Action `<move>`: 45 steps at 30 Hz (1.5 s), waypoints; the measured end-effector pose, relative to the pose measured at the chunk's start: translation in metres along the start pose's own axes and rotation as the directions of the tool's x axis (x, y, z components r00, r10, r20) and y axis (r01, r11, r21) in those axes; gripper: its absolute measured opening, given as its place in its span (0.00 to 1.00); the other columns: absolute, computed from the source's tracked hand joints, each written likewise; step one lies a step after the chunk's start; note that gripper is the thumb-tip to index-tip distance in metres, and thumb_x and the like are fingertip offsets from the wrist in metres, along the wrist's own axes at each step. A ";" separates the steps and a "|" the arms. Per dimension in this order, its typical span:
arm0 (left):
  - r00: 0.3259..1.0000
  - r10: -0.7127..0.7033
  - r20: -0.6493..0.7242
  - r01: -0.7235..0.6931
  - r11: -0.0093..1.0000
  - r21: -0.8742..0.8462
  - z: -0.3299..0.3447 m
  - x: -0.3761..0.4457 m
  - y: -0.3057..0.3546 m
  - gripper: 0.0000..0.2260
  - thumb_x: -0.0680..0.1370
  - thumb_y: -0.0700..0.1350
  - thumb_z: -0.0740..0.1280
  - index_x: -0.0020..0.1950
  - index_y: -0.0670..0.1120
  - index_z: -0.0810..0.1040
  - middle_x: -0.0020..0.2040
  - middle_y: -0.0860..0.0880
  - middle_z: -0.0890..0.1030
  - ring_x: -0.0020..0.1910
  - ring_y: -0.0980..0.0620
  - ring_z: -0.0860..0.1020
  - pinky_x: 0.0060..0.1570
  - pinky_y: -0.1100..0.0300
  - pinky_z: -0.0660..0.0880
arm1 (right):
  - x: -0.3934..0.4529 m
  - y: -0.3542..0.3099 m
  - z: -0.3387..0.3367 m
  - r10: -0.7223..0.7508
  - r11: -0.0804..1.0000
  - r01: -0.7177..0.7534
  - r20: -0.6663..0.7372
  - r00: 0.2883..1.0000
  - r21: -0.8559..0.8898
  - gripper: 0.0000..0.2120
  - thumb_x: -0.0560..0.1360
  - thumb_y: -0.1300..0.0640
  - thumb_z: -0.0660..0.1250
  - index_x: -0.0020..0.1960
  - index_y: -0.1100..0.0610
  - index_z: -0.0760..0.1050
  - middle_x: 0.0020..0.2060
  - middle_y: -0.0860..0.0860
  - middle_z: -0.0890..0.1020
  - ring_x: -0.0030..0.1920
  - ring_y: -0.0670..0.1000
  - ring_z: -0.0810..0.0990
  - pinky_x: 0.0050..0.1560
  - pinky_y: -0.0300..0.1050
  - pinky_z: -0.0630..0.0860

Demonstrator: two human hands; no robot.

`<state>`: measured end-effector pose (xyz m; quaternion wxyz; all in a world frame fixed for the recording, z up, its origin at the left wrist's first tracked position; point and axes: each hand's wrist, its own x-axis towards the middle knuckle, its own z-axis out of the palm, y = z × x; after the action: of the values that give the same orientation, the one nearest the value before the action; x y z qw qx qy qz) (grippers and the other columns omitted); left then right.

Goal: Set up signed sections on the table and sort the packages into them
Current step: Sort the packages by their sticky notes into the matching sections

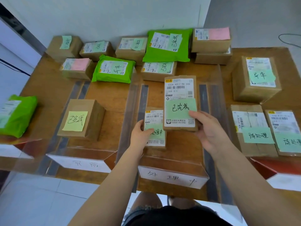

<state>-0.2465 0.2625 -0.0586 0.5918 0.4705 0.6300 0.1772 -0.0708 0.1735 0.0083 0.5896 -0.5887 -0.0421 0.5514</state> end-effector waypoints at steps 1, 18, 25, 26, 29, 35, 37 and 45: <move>0.999 0.035 0.005 -0.035 0.999 0.033 0.000 -0.004 0.003 0.23 0.76 0.39 0.66 0.69 0.48 0.66 0.62 0.49 0.77 0.51 0.53 0.79 0.46 0.58 0.79 | -0.001 0.000 0.000 0.000 1.000 0.000 0.003 1.000 0.003 0.17 0.72 0.58 0.69 0.60 0.58 0.74 0.48 0.53 0.85 0.50 0.51 0.83 0.51 0.49 0.79; 0.913 0.395 -0.101 -0.408 0.885 -0.226 -0.089 -0.099 0.057 0.19 0.74 0.41 0.69 0.63 0.51 0.71 0.56 0.51 0.80 0.51 0.55 0.81 0.42 0.63 0.79 | -0.049 0.027 0.099 -0.076 0.995 0.093 0.312 0.947 -0.040 0.19 0.71 0.57 0.69 0.60 0.56 0.70 0.45 0.50 0.85 0.49 0.51 0.84 0.54 0.52 0.79; 0.902 0.406 -0.144 -0.425 0.894 -0.144 -0.158 -0.078 0.054 0.16 0.73 0.40 0.70 0.59 0.50 0.74 0.49 0.56 0.81 0.49 0.53 0.81 0.41 0.59 0.81 | -0.053 0.057 0.162 -0.108 0.975 0.165 0.329 0.938 -0.149 0.13 0.74 0.57 0.66 0.59 0.52 0.73 0.50 0.49 0.84 0.49 0.48 0.83 0.50 0.45 0.80; 0.900 0.413 -0.137 -0.430 0.893 -0.133 -0.167 -0.073 0.053 0.15 0.73 0.40 0.70 0.58 0.51 0.74 0.48 0.58 0.80 0.48 0.55 0.81 0.40 0.60 0.81 | -0.053 0.063 0.171 -0.109 0.970 0.173 0.331 0.937 -0.171 0.12 0.75 0.57 0.66 0.58 0.51 0.73 0.50 0.48 0.84 0.49 0.48 0.83 0.48 0.43 0.80; 0.901 0.423 -0.095 -0.431 0.898 -0.090 -0.189 -0.055 0.048 0.15 0.74 0.41 0.70 0.57 0.53 0.73 0.47 0.60 0.79 0.46 0.58 0.81 0.38 0.63 0.80 | -0.051 0.080 0.197 -0.103 0.942 0.188 0.293 0.950 -0.277 0.08 0.76 0.54 0.64 0.53 0.44 0.73 0.50 0.45 0.83 0.48 0.44 0.83 0.43 0.38 0.79; 0.922 0.387 0.033 -0.387 0.922 0.013 -0.213 -0.017 0.037 0.16 0.73 0.40 0.70 0.58 0.52 0.73 0.50 0.54 0.78 0.47 0.54 0.80 0.41 0.58 0.81 | -0.034 0.100 0.229 -0.106 0.874 0.165 0.150 0.983 -0.457 0.17 0.78 0.58 0.63 0.65 0.52 0.68 0.59 0.50 0.79 0.55 0.49 0.79 0.56 0.47 0.76; 0.918 0.389 0.072 -0.395 0.911 0.116 -0.215 -0.004 0.036 0.18 0.73 0.42 0.71 0.62 0.49 0.74 0.51 0.54 0.77 0.46 0.54 0.79 0.38 0.63 0.79 | -0.028 0.103 0.234 -0.107 0.854 0.135 0.084 0.991 -0.502 0.17 0.78 0.59 0.62 0.66 0.53 0.67 0.60 0.51 0.78 0.55 0.50 0.78 0.55 0.47 0.76; 0.915 0.372 0.154 -0.403 0.838 0.368 -0.207 0.029 0.028 0.15 0.75 0.42 0.68 0.61 0.47 0.74 0.58 0.49 0.79 0.51 0.53 0.77 0.44 0.60 0.78 | 0.001 0.123 0.249 -0.078 0.793 -0.017 -0.129 0.989 -0.609 0.19 0.75 0.66 0.62 0.64 0.59 0.64 0.62 0.56 0.76 0.52 0.52 0.76 0.47 0.45 0.76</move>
<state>-0.4208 0.3687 -0.0040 0.4610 0.7035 0.5211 0.1452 -0.3183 0.2986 -0.0075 0.3794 -0.7853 -0.1829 0.4537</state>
